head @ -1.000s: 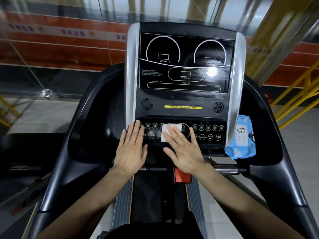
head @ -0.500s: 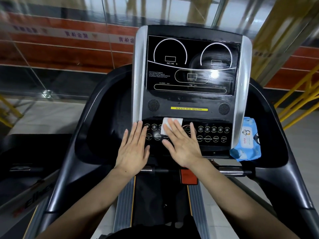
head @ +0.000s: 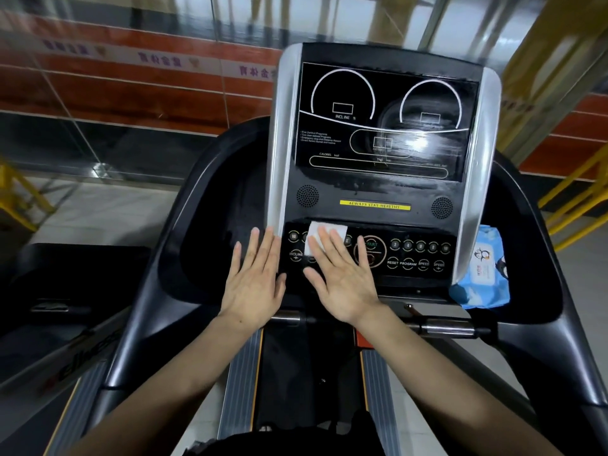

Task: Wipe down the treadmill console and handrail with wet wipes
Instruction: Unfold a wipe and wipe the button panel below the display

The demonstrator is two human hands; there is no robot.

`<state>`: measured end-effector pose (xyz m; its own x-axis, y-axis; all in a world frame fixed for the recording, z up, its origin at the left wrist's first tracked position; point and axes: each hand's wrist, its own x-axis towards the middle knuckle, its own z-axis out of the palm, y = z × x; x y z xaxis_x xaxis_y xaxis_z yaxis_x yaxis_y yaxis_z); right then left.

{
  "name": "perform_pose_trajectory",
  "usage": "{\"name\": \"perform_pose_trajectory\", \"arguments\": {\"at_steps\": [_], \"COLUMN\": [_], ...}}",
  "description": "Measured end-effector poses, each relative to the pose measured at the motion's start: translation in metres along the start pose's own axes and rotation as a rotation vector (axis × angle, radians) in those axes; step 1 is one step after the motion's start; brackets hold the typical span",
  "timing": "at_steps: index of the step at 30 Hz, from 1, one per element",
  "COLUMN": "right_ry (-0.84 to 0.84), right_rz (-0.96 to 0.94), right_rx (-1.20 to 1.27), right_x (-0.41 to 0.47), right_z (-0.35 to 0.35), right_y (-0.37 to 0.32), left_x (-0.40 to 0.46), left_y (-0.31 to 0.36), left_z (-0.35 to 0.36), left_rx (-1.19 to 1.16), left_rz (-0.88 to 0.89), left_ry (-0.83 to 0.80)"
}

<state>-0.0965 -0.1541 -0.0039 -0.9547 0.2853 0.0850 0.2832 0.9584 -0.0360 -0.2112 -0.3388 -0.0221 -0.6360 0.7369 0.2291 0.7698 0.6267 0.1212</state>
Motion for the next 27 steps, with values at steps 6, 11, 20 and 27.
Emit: {"name": "perform_pose_trajectory", "arguments": {"at_steps": [6,11,20,27], "right_ry": [-0.003,0.077,0.069,0.081], "right_rz": [-0.091,-0.025,-0.129,-0.151], "right_rx": [-0.065,-0.027,-0.087,-0.072], "right_x": [-0.021,0.014,0.009,-0.009], "right_z": [0.012,-0.002,0.007,0.025], "right_y": [0.002,-0.01,-0.024,-0.041], "left_x": [-0.002,-0.003,-0.002,-0.002], "left_y": [-0.013,-0.012,-0.021,-0.022], "left_z": [-0.003,-0.008,-0.01,-0.016], "left_rx": [0.047,0.059,0.02,0.009], "left_rz": [0.007,-0.003,0.023,0.019], "left_ry": [-0.037,-0.082,-0.103,-0.131]}}
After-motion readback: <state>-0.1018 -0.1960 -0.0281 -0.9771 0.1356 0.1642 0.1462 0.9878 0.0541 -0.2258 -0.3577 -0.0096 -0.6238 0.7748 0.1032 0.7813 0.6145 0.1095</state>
